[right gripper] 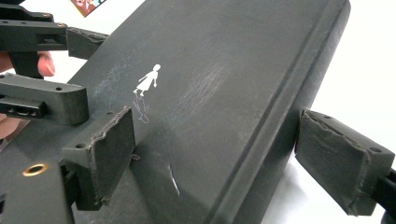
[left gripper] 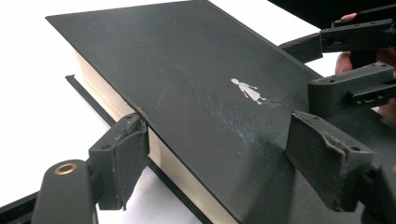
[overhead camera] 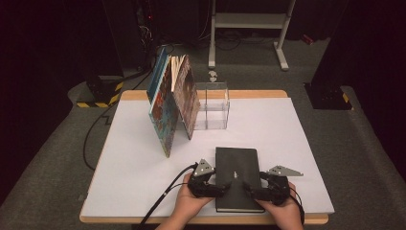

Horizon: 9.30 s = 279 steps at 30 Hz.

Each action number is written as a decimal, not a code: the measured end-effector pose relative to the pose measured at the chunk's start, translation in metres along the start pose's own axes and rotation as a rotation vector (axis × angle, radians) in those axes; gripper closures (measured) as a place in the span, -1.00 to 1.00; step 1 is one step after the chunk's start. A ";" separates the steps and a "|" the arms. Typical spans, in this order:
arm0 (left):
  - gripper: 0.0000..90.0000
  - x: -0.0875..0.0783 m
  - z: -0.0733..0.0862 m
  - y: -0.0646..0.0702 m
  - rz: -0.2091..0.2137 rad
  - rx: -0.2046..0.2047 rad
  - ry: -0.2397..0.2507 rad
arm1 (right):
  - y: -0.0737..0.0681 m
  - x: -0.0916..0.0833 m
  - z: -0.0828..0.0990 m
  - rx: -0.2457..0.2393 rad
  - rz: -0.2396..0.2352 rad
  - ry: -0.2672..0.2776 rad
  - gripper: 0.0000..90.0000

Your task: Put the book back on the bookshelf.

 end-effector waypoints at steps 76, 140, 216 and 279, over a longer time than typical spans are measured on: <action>0.03 -0.001 -0.056 -0.040 0.056 -0.039 0.050 | -0.011 0.026 -0.023 -0.024 -0.089 0.051 -0.57; 0.12 -0.032 -0.058 0.002 0.172 0.339 0.241 | -0.001 0.039 -0.035 0.201 -0.294 0.018 -0.86; 0.34 -0.050 -0.068 0.024 0.146 0.204 0.295 | -0.022 -0.011 -0.057 0.003 -0.215 0.221 -0.37; 0.36 -0.016 -0.112 -0.009 0.108 0.251 0.381 | -0.013 0.010 -0.114 -0.156 -0.059 0.313 -0.21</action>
Point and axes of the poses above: each handheld gripper's, and its own axes: x roughly forward along the jaws, z roughly out of its underside, y roughly to its right, the point moved 8 cm from there along x, roughly forward along the jaws, and after that the axes turned 5 degrees about y, right-handed, at the moved point
